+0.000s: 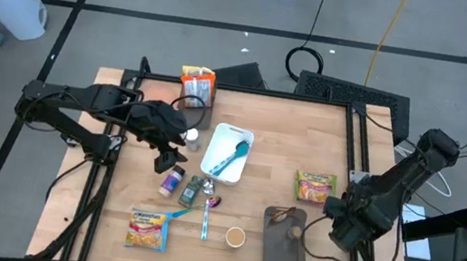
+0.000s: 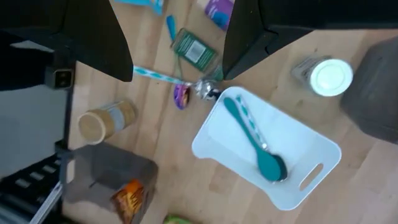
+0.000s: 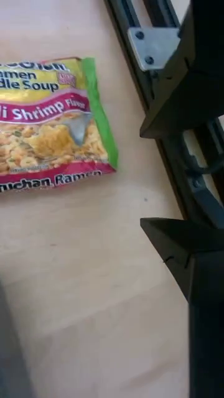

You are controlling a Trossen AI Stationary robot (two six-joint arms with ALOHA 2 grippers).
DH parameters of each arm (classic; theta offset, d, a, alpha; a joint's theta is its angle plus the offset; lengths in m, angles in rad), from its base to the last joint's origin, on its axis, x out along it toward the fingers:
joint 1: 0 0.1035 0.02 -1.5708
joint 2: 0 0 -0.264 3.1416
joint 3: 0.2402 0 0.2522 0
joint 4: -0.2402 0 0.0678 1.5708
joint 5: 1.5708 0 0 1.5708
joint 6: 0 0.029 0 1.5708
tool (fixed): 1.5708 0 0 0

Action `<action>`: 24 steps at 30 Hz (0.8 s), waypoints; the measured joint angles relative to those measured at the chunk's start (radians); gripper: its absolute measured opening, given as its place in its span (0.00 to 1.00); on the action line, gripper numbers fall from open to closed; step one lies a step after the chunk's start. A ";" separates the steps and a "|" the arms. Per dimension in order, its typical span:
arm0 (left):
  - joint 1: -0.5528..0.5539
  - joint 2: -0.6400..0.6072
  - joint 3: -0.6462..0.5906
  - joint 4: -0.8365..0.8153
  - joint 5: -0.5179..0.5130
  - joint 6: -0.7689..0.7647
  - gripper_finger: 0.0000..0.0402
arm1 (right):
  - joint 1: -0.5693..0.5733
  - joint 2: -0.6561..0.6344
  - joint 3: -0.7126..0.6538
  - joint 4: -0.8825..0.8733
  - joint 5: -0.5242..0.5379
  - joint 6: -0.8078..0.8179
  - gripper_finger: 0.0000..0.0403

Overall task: Pick & Place Food Item
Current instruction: Put the green noodle pack into the top black bin

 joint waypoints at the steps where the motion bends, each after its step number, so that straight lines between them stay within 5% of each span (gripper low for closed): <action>1: -0.003 0.000 0.000 0.012 0.000 -0.012 0.64 | 0.010 0.013 -0.007 0.007 0.013 -0.002 0.53; 24: -0.051 0.000 0.000 0.159 -0.034 -0.122 0.64 | 0.031 0.049 -0.256 0.288 0.109 0.115 0.53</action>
